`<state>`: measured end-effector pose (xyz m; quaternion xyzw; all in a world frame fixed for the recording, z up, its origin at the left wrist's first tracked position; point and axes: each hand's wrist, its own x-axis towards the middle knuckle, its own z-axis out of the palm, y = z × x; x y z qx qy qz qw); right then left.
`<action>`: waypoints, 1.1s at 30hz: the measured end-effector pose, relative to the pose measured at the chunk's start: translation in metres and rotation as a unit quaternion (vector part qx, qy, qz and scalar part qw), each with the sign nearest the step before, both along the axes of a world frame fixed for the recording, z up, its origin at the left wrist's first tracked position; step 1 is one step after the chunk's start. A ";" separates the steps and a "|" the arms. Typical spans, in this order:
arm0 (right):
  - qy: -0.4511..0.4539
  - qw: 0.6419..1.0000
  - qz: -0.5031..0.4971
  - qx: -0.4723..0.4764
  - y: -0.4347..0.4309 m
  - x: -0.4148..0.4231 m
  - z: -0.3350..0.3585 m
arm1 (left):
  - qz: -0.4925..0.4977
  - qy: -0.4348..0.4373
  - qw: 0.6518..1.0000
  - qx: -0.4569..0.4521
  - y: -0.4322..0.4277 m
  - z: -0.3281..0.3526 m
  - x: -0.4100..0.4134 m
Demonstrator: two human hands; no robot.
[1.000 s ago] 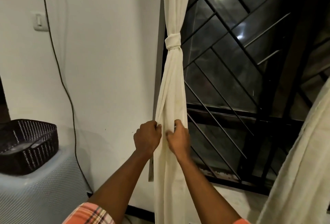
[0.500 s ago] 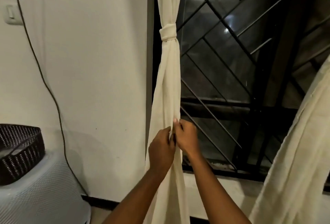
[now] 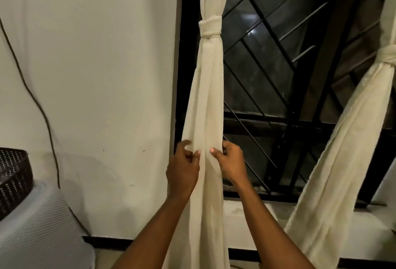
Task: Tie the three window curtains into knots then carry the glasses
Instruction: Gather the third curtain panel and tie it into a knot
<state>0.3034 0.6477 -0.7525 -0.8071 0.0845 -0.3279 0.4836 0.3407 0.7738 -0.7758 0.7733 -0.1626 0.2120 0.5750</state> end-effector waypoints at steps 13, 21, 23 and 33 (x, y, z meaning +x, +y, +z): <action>-0.016 0.971 -0.220 -0.089 -0.003 -0.004 -0.001 | 0.061 -0.081 0.993 -0.057 0.011 -0.017 0.009; 0.038 0.984 -0.085 -0.151 0.029 0.004 -0.015 | -0.078 -0.055 0.995 -0.011 -0.011 -0.063 -0.021; 0.028 0.985 -0.088 -0.149 0.027 0.003 -0.013 | -0.074 -0.031 0.997 -0.017 -0.012 -0.063 -0.017; -0.012 0.991 -0.089 -0.102 0.023 0.004 0.006 | -0.072 -0.100 0.992 0.018 -0.019 -0.066 -0.012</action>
